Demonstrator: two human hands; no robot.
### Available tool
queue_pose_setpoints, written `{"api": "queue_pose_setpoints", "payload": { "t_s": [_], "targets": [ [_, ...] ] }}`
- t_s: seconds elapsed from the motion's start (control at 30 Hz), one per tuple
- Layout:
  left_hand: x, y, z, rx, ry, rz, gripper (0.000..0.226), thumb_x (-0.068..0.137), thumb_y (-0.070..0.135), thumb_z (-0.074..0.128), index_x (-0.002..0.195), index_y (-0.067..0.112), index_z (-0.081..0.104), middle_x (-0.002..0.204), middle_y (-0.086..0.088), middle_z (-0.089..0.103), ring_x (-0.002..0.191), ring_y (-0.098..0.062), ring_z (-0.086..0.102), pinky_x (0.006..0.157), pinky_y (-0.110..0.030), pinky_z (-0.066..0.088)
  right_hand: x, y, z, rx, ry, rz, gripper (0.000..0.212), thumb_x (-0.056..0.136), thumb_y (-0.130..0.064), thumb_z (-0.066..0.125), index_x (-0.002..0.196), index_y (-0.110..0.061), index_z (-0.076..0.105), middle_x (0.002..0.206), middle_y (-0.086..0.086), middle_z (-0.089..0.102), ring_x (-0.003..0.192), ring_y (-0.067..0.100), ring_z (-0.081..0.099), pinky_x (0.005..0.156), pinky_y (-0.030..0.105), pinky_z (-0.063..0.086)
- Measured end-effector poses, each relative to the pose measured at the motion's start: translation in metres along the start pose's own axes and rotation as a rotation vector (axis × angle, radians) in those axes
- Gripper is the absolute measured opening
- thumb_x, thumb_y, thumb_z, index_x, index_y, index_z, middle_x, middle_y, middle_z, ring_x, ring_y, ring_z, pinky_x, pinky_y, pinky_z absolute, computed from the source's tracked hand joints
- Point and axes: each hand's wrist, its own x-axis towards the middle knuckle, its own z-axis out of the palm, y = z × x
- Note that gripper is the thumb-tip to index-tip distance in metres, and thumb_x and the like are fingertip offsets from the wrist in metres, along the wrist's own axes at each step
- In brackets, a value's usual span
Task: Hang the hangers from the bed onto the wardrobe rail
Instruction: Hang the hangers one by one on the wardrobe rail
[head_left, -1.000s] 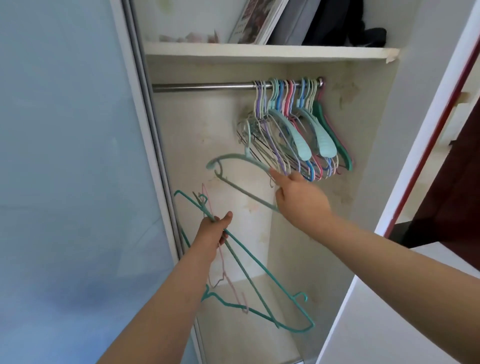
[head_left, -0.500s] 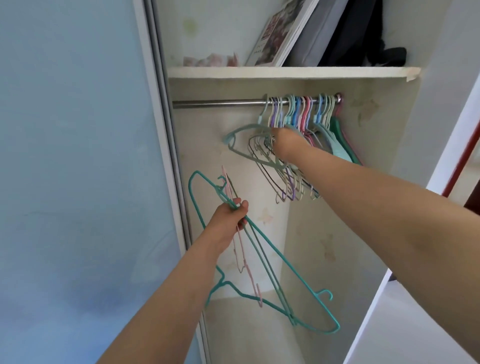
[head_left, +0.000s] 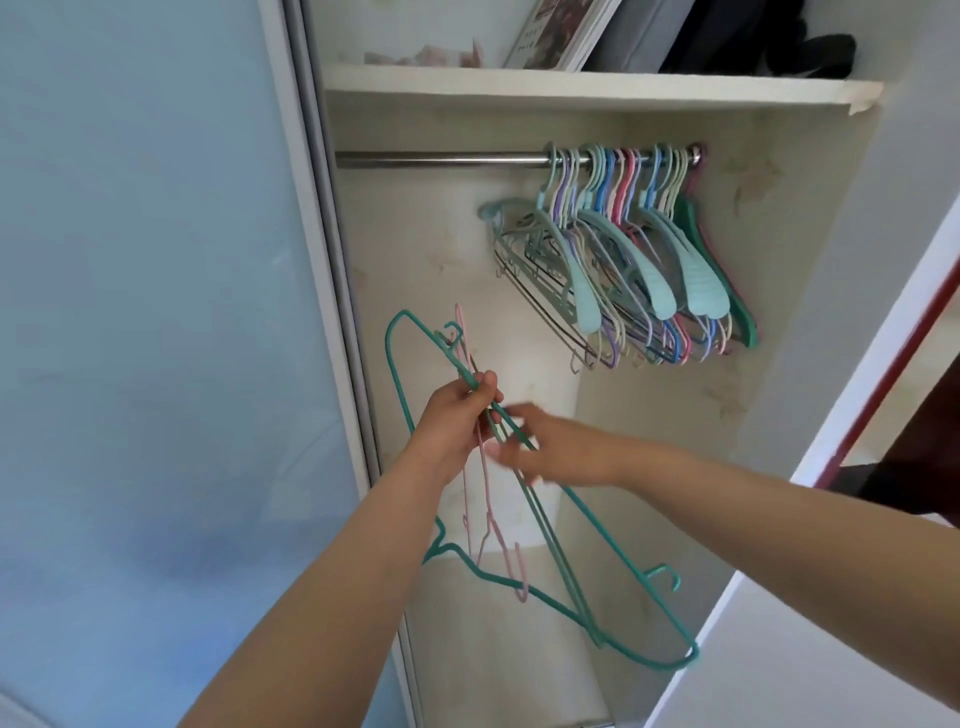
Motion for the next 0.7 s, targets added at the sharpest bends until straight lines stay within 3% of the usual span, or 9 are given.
{"api": "queue_pose_setpoints", "payload": {
  "t_s": [0.07,0.17,0.3,0.4,0.5,0.57,0.6,0.7],
  "targets": [
    [-0.001,-0.004,0.002,-0.001,0.004,-0.032,0.022,0.095,0.029,0.058,0.102,0.008,0.06,0.076,0.002,0.063,0.06,-0.009,0.053,0.053,-0.02,0.048,-0.007,0.012,0.015,0.171,-0.046,0.067,0.071,0.088,-0.041,0.064,0.142,-0.022,0.022,0.115,0.004,0.058,0.077,0.016,0.066,0.072,0.032,0.058],
    [-0.006,-0.013,0.006,0.017,-0.011,-0.058,0.019,0.096,0.033,0.056,0.103,0.017,0.06,0.077,0.006,0.064,0.057,-0.007,0.049,0.054,-0.021,0.043,-0.014,0.025,0.027,0.296,0.045,0.118,0.056,0.09,-0.022,0.062,0.138,-0.017,0.032,0.104,0.009,0.06,0.063,0.018,0.062,0.065,0.036,0.06],
    [-0.011,-0.026,0.003,0.008,-0.015,-0.065,0.025,0.099,0.043,0.045,0.11,0.029,0.062,0.063,0.011,0.05,0.048,-0.005,0.033,0.047,-0.019,0.029,-0.023,0.034,0.036,0.431,0.065,0.092,0.036,0.09,-0.025,0.063,0.122,-0.015,0.05,0.094,0.005,0.062,0.062,0.02,0.063,0.062,0.032,0.058],
    [-0.014,-0.039,-0.001,-0.065,0.019,-0.077,0.035,0.1,0.047,0.039,0.113,0.027,0.064,0.059,0.009,0.044,0.045,-0.005,0.023,0.042,-0.018,0.021,-0.028,0.042,0.038,0.415,0.077,0.095,0.021,0.093,-0.026,0.059,0.111,-0.016,0.059,0.085,-0.004,0.064,0.063,0.016,0.064,0.064,0.031,0.057],
    [-0.02,-0.045,-0.005,-0.153,0.001,-0.093,0.038,0.099,0.049,0.039,0.114,0.026,0.065,0.058,0.008,0.043,0.045,-0.006,0.02,0.043,-0.02,0.018,-0.031,0.051,0.049,0.025,0.302,0.071,0.033,0.094,-0.031,0.055,0.126,-0.021,0.053,0.107,-0.006,0.059,0.092,0.012,0.06,0.08,0.028,0.05],
    [-0.024,-0.045,-0.007,-0.138,0.006,-0.114,0.04,0.098,0.051,0.04,0.114,0.025,0.066,0.053,0.008,0.041,0.044,-0.006,0.022,0.042,-0.02,0.018,-0.03,0.057,0.048,-0.317,0.542,0.003,0.053,0.091,-0.028,0.058,0.14,-0.022,0.038,0.133,-0.001,0.043,0.122,0.016,0.043,0.096,0.031,0.043],
    [-0.026,-0.046,-0.006,-0.104,0.025,-0.116,0.04,0.098,0.051,0.041,0.113,0.024,0.067,0.051,0.008,0.039,0.043,-0.006,0.023,0.042,-0.02,0.018,-0.027,0.057,0.044,-0.367,0.598,0.0,0.062,0.09,-0.028,0.06,0.144,-0.021,0.031,0.14,0.002,0.035,0.13,0.02,0.035,0.102,0.034,0.041],
    [-0.034,-0.051,-0.001,-0.059,0.089,-0.081,0.033,0.096,0.044,0.051,0.11,0.022,0.07,0.048,0.006,0.036,0.045,-0.009,0.028,0.047,-0.025,0.022,-0.017,0.051,0.028,-0.213,0.444,0.16,0.081,0.085,-0.045,0.065,0.147,-0.016,0.023,0.146,0.007,0.028,0.132,0.026,0.038,0.104,0.039,0.039]
  ]
}}
